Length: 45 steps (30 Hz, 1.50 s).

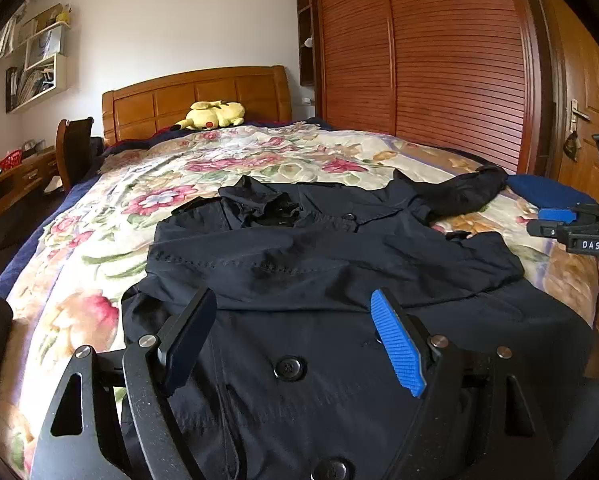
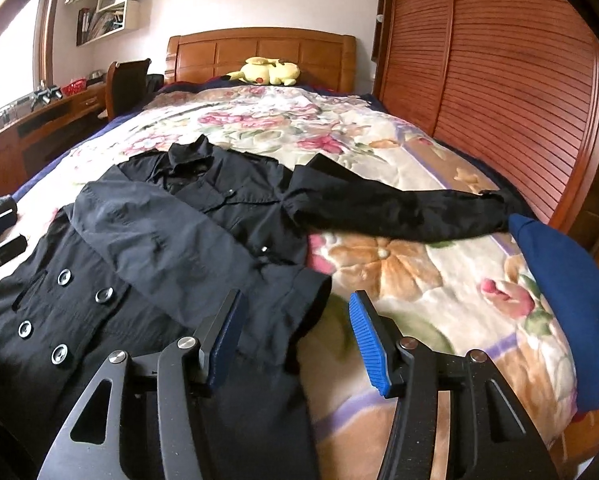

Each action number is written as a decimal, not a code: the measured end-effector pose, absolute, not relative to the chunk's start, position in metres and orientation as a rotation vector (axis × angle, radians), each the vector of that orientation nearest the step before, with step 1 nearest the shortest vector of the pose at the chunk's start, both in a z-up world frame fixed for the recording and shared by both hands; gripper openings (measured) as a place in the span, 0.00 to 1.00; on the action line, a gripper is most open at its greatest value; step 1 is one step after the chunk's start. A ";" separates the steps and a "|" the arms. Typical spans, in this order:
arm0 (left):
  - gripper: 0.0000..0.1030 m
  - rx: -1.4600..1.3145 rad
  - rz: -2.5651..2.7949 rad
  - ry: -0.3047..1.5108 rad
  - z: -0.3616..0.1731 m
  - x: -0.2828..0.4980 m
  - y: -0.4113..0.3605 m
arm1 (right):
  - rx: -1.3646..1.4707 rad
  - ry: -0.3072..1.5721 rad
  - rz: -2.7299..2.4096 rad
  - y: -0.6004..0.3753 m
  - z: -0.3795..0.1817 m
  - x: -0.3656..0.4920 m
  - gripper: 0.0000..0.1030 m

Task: Fold large clothes
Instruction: 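Move the right gripper to the outstretched sleeve beside the coat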

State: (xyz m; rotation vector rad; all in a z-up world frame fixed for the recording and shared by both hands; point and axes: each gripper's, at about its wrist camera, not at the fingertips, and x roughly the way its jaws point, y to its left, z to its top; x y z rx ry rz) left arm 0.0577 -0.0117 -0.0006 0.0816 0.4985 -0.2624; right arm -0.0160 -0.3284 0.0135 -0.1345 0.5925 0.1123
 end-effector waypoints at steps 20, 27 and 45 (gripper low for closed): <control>0.78 0.045 -0.198 0.549 -0.017 0.092 -0.007 | -0.025 0.702 -0.013 -0.427 -0.027 0.150 0.67; 0.78 0.056 -0.194 0.574 -0.023 0.098 -0.011 | 0.073 0.739 -0.025 -0.446 -0.043 0.188 0.67; 0.78 0.053 -0.183 0.551 -0.021 0.094 -0.008 | 0.179 0.803 -0.155 -0.481 -0.059 0.233 0.67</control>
